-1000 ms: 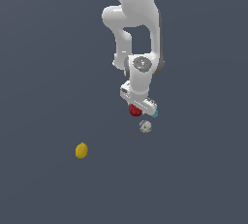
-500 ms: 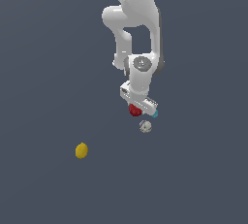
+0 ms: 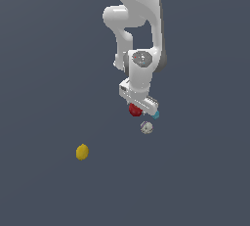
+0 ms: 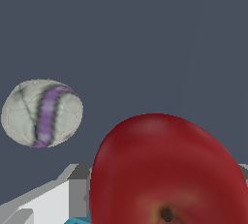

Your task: Pick up a designated object from a clutter of objects.

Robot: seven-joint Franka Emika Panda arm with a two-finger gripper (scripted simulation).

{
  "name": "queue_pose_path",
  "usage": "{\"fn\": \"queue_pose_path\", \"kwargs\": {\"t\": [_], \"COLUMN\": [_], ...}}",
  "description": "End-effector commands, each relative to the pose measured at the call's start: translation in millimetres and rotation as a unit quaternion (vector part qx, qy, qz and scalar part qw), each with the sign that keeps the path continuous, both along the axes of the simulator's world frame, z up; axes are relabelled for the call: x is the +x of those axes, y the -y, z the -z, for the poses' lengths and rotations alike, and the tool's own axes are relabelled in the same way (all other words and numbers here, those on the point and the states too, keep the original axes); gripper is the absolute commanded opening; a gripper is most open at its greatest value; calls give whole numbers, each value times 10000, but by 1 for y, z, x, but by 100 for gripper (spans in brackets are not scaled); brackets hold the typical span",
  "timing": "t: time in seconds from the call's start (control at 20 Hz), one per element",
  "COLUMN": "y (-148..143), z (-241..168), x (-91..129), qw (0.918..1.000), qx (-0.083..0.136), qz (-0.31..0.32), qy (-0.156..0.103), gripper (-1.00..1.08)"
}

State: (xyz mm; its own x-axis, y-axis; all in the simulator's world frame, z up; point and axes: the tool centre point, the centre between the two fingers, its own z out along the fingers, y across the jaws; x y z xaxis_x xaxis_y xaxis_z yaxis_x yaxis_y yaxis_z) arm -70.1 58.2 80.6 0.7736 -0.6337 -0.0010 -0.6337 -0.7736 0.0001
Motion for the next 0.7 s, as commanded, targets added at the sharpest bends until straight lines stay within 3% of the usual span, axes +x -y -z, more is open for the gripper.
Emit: {"fn": "queue_pose_path", "kwargs": {"t": [0.0, 0.65], "y": [4, 31], "z": [-16, -124], "x": [7, 53], "qw": [10000, 10000], "qx": [3, 9], "qz": [0, 0], "qy": [13, 11], "gripper": [-100, -100]}}
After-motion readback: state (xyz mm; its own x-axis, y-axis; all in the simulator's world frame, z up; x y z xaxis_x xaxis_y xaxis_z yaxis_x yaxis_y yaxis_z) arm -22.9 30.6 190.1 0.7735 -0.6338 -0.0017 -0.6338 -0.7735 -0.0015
